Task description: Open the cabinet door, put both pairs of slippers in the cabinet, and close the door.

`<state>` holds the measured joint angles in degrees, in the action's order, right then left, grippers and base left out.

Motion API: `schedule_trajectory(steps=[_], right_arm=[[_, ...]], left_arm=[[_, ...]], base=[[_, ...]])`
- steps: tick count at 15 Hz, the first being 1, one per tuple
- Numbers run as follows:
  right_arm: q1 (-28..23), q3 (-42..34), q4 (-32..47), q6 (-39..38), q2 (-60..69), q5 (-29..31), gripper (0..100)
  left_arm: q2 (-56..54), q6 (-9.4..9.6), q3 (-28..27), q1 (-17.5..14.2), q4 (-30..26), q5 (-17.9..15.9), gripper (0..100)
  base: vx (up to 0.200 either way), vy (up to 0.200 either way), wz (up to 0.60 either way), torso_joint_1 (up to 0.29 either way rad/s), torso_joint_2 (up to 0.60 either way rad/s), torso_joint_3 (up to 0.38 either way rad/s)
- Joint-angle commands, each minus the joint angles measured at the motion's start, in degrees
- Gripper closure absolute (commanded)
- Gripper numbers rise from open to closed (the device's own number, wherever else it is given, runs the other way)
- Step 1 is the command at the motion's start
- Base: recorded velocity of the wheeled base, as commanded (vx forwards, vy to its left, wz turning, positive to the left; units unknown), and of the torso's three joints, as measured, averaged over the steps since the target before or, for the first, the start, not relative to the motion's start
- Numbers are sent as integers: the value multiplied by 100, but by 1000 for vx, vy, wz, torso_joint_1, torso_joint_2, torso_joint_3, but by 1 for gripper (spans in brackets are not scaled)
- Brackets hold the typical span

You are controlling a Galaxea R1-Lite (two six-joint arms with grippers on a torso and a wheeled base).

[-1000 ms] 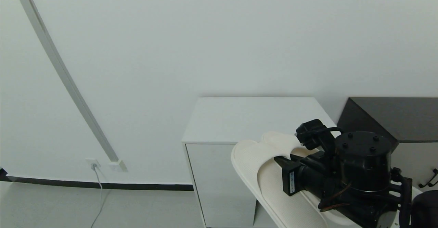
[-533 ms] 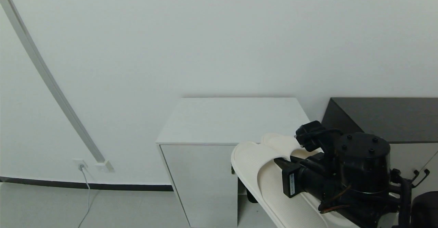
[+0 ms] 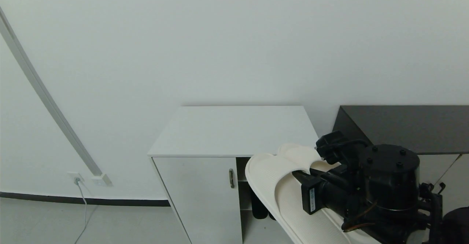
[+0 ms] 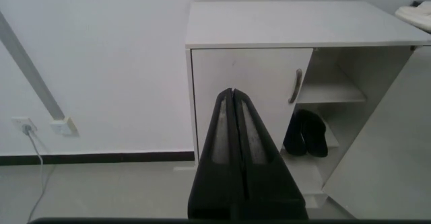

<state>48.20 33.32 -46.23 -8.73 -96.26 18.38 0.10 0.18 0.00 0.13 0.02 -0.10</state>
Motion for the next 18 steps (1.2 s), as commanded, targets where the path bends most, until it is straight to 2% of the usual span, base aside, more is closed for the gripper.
schedule_trajectory(steps=[1,5,14,18], right_arm=[[5,-36,-44,-6,10,-1,100],[5,-238,-545,187,-104,16,100],[5,-273,-545,196,-104,-10,100],[5,-282,-545,196,-104,-10,100]], left_arm=[[-1,-1,0,4,-2,1,100],[-1,-1,0,4,6,1,100],[-1,-1,0,4,6,1,100],[-1,-9,0,4,-2,1,100]], base=[[0,0,0,0,0,0],[0,0,0,0,0,0],[0,0,0,0,0,0],[0,0,0,-143,325,172]])
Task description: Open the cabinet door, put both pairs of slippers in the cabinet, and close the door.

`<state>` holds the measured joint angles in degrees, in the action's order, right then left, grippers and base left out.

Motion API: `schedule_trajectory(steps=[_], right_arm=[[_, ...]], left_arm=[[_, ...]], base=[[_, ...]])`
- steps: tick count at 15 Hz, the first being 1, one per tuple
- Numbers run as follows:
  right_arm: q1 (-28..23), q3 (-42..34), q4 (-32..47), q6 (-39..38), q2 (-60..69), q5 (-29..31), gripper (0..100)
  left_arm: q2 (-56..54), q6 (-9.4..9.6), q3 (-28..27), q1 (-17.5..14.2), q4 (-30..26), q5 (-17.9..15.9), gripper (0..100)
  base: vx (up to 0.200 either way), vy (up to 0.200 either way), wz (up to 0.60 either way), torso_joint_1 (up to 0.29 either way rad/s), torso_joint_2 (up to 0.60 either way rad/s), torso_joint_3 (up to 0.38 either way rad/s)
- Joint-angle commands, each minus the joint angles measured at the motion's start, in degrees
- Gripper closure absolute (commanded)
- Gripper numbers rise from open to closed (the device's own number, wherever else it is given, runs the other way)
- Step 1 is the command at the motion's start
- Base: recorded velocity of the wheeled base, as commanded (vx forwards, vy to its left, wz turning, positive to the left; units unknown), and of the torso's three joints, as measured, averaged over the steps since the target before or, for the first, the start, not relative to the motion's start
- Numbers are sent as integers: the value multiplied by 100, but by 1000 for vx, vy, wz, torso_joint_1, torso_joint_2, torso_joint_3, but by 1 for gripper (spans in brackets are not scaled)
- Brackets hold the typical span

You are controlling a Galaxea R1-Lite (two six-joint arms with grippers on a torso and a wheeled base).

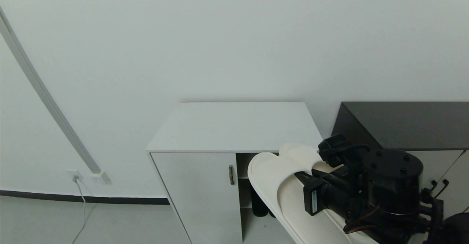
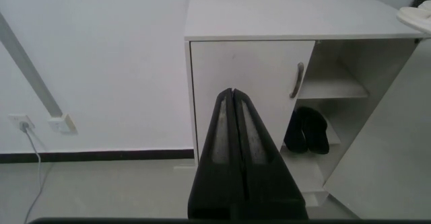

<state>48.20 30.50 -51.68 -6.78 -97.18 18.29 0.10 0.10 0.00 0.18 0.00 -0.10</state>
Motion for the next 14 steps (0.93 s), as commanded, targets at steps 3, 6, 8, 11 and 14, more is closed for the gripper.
schedule_trajectory(steps=[3,6,8,11,14], right_arm=[[23,-9,0,1,-20,0,100],[31,-44,0,1,-20,0,100],[40,-44,0,1,-20,0,100],[58,-44,-9,1,-73,8,100],[84,-62,-88,1,-90,17,100]], left_arm=[[-1,-1,0,-1,0,1,100],[-1,-1,0,-1,9,1,100],[-1,-1,0,-1,0,1,100],[-1,-1,0,-1,9,1,100],[-1,-1,0,-1,0,1,100]], base=[[0,0,0,-157,346,188],[0,0,0,-163,373,211],[0,0,0,-166,395,215],[0,0,0,-211,496,279],[0,0,0,-232,553,312]])
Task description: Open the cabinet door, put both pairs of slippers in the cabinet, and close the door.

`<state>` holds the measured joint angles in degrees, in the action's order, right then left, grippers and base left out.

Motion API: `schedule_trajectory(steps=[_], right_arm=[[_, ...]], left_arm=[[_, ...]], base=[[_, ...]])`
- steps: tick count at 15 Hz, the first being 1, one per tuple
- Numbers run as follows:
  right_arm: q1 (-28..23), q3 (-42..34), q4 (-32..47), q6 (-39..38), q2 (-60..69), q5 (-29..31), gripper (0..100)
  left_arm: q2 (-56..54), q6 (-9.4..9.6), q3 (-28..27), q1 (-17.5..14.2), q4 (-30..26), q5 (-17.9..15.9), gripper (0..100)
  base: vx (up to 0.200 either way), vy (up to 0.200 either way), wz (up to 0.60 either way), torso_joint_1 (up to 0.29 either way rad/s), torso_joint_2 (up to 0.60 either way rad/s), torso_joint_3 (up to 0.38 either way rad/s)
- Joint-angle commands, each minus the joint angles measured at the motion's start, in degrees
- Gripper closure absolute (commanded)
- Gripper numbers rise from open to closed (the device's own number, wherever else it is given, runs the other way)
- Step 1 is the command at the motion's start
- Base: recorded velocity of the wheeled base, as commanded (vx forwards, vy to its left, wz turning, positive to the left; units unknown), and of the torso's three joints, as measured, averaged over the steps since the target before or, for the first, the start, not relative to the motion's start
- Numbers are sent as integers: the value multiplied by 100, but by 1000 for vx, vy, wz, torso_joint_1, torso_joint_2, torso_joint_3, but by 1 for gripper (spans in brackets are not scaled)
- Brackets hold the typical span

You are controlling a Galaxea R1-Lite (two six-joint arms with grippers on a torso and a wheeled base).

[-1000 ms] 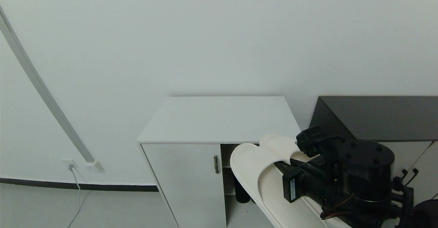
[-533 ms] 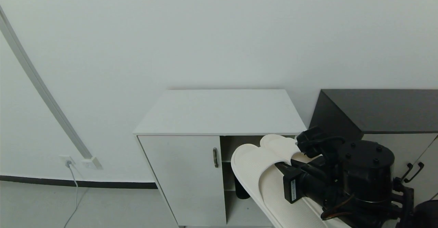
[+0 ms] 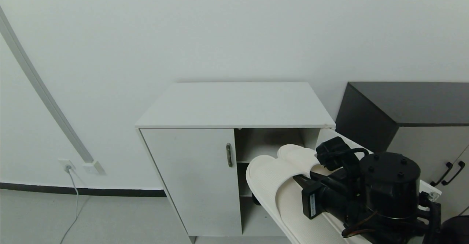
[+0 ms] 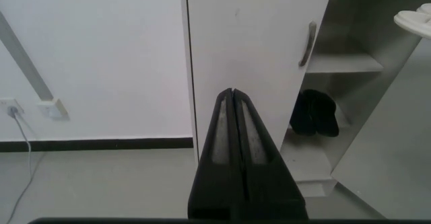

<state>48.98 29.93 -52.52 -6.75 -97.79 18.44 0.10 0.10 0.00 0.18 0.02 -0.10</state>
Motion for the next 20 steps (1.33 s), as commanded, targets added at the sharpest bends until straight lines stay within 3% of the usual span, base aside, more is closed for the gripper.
schedule_trajectory(steps=[1,11,20], right_arm=[[6,-13,-13,7,-29,1,100],[6,-13,-13,25,-38,1,100],[6,-13,-13,25,-108,10,100]], left_arm=[[-1,-1,0,-1,-2,1,100],[-1,-1,0,-1,6,1,100],[-1,-1,0,-1,6,1,100]], base=[[0,0,0,-212,535,310],[0,0,0,-193,516,318],[0,0,0,-120,467,339]])
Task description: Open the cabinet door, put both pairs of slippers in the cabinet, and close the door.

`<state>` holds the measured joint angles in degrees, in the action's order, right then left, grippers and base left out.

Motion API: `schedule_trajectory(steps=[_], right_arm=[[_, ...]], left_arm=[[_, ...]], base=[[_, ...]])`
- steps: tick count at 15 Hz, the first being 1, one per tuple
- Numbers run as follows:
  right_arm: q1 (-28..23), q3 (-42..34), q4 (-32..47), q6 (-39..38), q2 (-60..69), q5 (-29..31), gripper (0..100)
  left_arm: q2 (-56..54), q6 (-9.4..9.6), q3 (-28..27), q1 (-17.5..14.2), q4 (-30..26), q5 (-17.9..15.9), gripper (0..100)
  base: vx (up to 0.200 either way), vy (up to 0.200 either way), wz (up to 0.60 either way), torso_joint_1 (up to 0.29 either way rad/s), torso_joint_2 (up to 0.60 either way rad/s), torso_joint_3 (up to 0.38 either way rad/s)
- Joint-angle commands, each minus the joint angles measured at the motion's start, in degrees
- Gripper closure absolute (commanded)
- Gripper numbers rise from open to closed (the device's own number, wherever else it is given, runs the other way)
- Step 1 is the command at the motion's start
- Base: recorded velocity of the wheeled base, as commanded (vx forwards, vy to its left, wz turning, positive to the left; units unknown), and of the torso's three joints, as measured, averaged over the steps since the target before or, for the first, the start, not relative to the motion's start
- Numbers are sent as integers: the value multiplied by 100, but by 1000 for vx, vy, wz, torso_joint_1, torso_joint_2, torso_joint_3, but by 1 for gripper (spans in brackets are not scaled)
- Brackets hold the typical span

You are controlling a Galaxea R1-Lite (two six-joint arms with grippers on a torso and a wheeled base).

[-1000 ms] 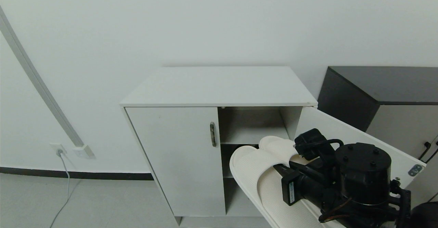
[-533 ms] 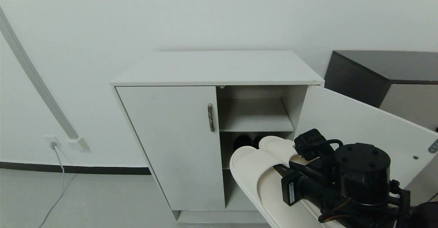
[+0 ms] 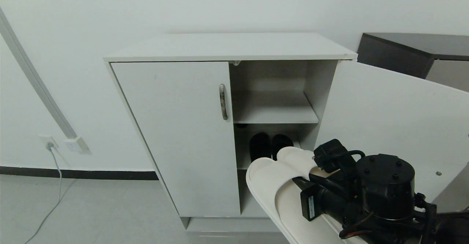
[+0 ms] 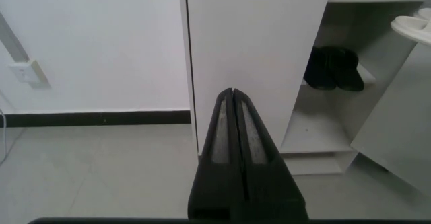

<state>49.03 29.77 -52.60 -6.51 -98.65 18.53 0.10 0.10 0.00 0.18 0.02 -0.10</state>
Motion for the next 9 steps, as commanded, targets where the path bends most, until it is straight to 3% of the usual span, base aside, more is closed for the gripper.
schedule_trajectory(steps=[1,5,9], right_arm=[[1,-6,-4,1,-14,2,100],[1,-6,-4,9,-5,2,100],[1,3,-4,1,3,2,100]], left_arm=[[-1,-1,0,-1,-2,1,100],[-1,-1,0,-1,-2,1,100],[-1,-1,0,-1,-2,1,100]], base=[[0,0,0,-71,432,373],[0,0,0,-30,422,385],[0,0,0,2,101,95]])
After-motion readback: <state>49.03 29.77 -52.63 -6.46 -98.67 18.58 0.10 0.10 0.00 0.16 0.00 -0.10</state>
